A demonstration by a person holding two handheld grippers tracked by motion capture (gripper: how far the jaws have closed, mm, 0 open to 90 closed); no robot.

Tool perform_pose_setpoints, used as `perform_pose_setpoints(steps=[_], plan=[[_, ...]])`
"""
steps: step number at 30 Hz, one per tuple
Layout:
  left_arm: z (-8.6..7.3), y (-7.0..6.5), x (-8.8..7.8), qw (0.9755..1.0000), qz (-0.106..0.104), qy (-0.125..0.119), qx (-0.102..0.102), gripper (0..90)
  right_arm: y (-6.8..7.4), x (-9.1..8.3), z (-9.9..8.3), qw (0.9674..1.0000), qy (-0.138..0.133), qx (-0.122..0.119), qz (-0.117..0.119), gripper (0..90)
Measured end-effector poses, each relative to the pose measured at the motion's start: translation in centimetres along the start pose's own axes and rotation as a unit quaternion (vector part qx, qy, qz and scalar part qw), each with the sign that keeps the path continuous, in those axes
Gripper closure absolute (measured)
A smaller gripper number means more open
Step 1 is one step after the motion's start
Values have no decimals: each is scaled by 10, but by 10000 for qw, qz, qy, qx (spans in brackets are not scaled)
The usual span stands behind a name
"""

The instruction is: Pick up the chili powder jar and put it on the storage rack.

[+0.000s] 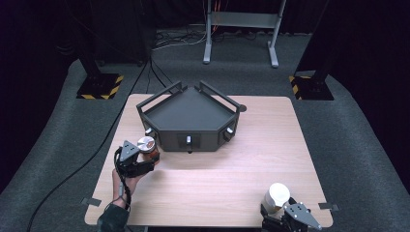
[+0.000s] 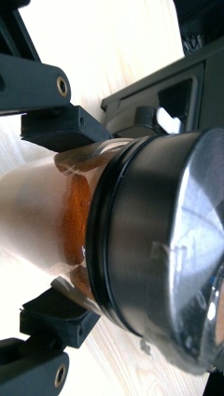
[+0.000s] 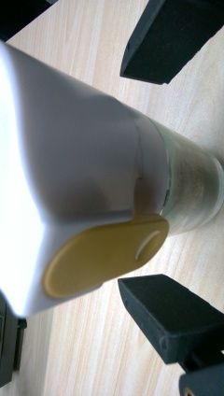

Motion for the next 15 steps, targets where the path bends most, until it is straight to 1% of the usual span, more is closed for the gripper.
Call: perform_pose_setpoints(steps=[10, 15], plan=[[7, 3, 5, 9999, -113, 10, -39, 315, 0, 1, 0, 10000, 20, -15, 36, 1], [11, 3, 7, 9999, -159, 35, -2, 315, 0, 2, 0, 10000, 41, -20, 59, 1]])
Point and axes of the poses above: each handheld gripper's, and its own axes: x roughly forward along the jaws, z roughly out of its top, y roughly to its left, the point moved 6 cm from there along x, roughly forward along the jaws, and after that the axes turned 5 degrees about -z, right-handed, at the moved point
